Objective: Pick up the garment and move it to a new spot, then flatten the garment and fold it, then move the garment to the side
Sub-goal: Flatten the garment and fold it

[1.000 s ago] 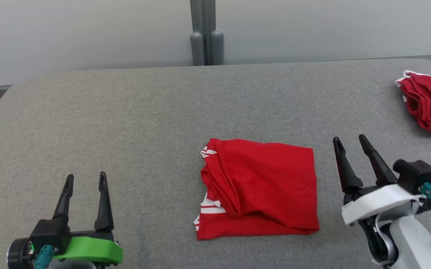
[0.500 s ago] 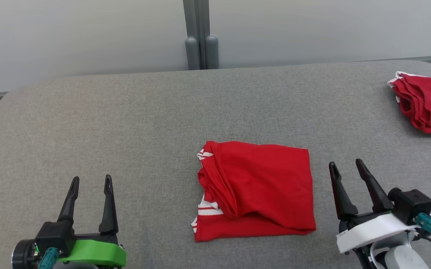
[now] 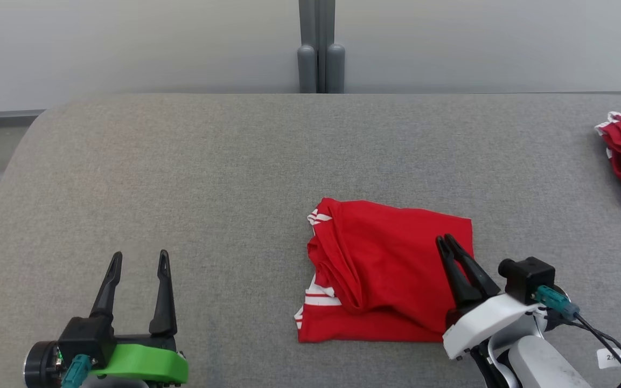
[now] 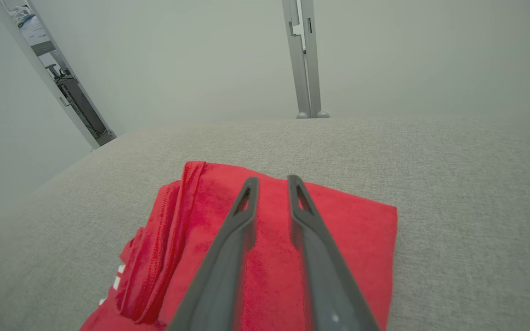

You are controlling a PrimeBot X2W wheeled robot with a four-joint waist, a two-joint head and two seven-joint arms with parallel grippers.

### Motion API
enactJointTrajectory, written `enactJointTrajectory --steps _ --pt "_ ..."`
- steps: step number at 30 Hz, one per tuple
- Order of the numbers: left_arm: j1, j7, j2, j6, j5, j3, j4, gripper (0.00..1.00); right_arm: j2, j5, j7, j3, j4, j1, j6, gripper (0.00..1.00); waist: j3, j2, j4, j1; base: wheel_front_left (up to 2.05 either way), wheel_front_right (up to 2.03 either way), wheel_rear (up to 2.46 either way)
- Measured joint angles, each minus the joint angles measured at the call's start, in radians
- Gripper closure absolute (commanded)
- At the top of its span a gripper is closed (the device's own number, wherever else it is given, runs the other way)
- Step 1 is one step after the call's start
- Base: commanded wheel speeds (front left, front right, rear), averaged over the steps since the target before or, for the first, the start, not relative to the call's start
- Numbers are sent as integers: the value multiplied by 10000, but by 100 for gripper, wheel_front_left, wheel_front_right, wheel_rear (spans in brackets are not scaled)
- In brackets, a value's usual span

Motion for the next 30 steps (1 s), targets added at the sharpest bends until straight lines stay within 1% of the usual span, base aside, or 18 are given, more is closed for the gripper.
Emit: enactJointTrajectory --steps 3,8,12,15,21,25,30 --pt "-65 0 0 8 -2 -36 6 0 52 -13 -2 188 725 -391 0 100 89 0 191 0 0 0 0" --pt "-190 0 0 10 -29 -128 10 0 192 -86 -2 470 2274 -989 0 100 269 0 499 0 0 0 0" --pt "-322 0 0 21 -82 -299 46 0 405 -84 -2 614 3292 -1431 2 100 435 0 737 0 0 0 0" --pt "-417 0 0 50 -159 -399 54 0 514 -35 -2 811 3730 -1592 0 100 531 0 928 0 0 0 0" --pt "-434 0 0 107 -253 -454 52 0 763 -4 -4 1415 4263 -1804 0 100 680 0 1270 0 0 0 0" --pt "-451 0 0 113 -280 -479 52 0 878 88 -6 1998 4303 -1857 -2 100 743 0 1410 0 0 0 0" --pt "-468 0 0 155 -324 -500 50 0 938 320 -6 2803 4042 -1892 -4 100 730 0 1475 0 0 0 0"
